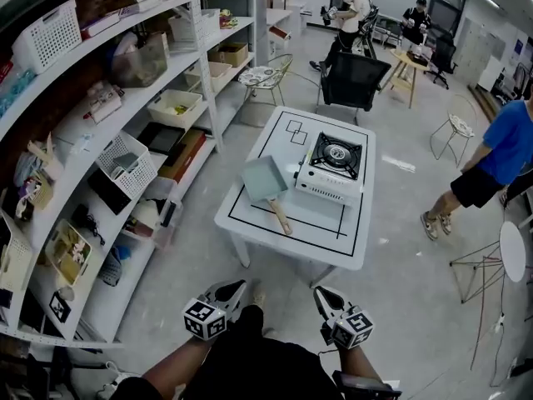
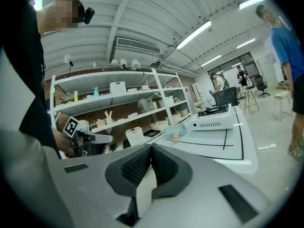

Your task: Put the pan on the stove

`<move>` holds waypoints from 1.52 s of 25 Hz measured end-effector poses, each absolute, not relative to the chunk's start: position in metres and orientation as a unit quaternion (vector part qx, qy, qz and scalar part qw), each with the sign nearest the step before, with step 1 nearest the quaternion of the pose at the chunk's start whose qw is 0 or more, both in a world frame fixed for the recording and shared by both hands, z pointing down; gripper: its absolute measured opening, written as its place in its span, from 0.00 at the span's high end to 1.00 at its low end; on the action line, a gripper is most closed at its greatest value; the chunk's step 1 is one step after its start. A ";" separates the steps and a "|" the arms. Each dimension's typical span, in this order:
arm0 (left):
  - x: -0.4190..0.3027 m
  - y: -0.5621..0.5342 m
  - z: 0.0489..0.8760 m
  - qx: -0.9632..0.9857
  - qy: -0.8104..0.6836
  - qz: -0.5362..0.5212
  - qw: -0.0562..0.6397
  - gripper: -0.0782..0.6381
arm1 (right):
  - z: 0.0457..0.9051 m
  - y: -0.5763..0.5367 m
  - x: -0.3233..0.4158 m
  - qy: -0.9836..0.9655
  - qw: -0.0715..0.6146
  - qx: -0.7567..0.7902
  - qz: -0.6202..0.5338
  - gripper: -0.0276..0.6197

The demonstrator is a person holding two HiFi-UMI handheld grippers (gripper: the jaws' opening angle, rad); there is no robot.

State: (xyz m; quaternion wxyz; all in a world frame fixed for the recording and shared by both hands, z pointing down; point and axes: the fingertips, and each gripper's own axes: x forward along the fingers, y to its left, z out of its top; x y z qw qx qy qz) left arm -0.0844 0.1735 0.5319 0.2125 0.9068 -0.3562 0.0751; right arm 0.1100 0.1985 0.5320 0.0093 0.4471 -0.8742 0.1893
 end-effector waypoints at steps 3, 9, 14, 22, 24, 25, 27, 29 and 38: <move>-0.087 0.176 0.532 0.905 -0.360 0.078 0.212 0.88 | 0.530 0.198 0.107 -0.875 0.009 0.446 0.186 0.92; -0.095 0.174 0.534 0.898 -0.374 0.082 0.217 0.88 | 0.533 0.195 0.105 -0.875 0.005 0.445 0.192 0.92; -0.093 0.172 0.534 0.898 -0.374 0.081 0.218 0.88 | 0.536 0.191 0.110 -0.871 0.005 0.449 0.200 0.92; -0.089 0.166 0.535 0.895 -0.375 0.086 0.224 0.88 | 0.535 0.181 0.109 -0.870 0.003 0.446 0.211 0.92; -0.086 0.164 0.535 0.896 -0.372 0.086 0.225 0.88 | 0.536 0.178 0.108 -0.870 0.002 0.444 0.214 0.92; -0.085 0.163 0.535 0.897 -0.370 0.088 0.226 0.88 | 0.537 0.176 0.109 -0.870 0.002 0.444 0.215 0.92; -0.083 0.159 0.538 0.897 -0.368 0.090 0.228 0.88 | 0.538 0.171 0.110 -0.870 0.001 0.444 0.216 0.92; -0.082 0.152 0.540 0.896 -0.369 0.091 0.230 0.88 | 0.538 0.164 0.111 -0.870 0.000 0.444 0.217 0.92; -0.070 0.116 0.540 0.900 -0.358 0.086 0.235 0.88 | 0.538 0.137 0.113 -0.872 0.000 0.438 0.221 0.92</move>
